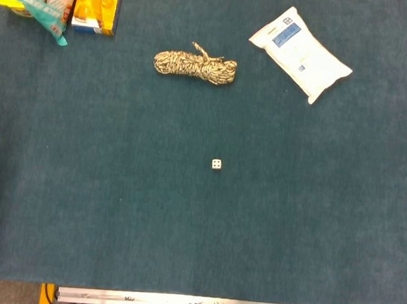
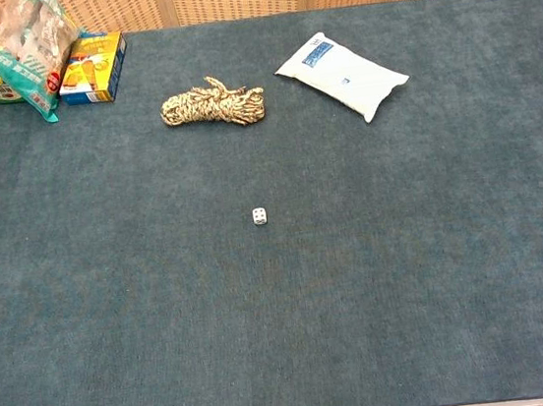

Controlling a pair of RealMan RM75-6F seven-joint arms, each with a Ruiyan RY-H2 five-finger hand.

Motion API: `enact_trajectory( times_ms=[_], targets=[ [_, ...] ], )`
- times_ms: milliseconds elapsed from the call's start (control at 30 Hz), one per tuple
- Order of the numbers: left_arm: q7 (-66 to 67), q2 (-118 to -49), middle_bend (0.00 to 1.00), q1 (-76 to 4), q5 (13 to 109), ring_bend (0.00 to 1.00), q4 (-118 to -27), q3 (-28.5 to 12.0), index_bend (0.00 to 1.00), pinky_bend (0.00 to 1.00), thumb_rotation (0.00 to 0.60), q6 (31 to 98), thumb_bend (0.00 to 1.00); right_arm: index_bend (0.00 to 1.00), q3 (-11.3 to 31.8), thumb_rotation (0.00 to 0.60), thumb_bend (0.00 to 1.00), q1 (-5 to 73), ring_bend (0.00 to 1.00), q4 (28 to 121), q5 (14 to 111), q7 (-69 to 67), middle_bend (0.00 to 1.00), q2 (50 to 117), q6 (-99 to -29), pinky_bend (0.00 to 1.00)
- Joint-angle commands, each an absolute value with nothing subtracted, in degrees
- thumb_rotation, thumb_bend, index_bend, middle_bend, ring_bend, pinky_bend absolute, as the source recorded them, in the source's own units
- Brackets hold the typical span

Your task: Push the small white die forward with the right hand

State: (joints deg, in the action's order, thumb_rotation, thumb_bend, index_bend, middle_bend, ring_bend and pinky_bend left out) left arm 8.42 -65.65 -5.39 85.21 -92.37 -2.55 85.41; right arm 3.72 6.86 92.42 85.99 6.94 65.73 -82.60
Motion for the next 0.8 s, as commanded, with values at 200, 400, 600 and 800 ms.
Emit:
enact_trajectory(
  times_ms=[200, 400, 600, 800],
  targets=[
    [8.1, -65.6, 0.12, -5.3, 85.5, 0.07, -92.3, -2.4, 0.05, 0.01, 0.600, 85.6, 0.26, 0.28, 3.4, 0.600, 0.45, 7.4, 0.43, 93.3, 86.9, 5.5, 0.45, 65.3, -81.9, 0.43],
    [7.8, -65.5, 0.12, -5.4, 85.6, 0.07, -92.0, -2.3, 0.05, 0.01, 0.600, 85.3, 0.26, 0.28, 3.0, 0.600, 0.45, 9.6, 0.43, 96.3, 89.3, 2.7, 0.45, 63.6, -79.2, 0.43],
    [7.7, -65.5, 0.12, -5.6, 85.9, 0.07, -91.9, -2.3, 0.06, 0.01, 0.600, 85.1, 0.26, 0.28, 2.7, 0.600, 0.46, 14.1, 0.57, 100.0, 91.7, 1.7, 0.54, 61.5, -72.7, 0.55],
    [7.4, -65.4, 0.12, -5.7, 87.1, 0.07, -91.8, -1.5, 0.06, 0.01, 0.600, 84.8, 0.26, 0.26, 3.2, 0.600, 0.57, 24.8, 0.83, 102.3, 95.9, 2.1, 0.81, 62.1, -58.7, 0.80]
  ],
)
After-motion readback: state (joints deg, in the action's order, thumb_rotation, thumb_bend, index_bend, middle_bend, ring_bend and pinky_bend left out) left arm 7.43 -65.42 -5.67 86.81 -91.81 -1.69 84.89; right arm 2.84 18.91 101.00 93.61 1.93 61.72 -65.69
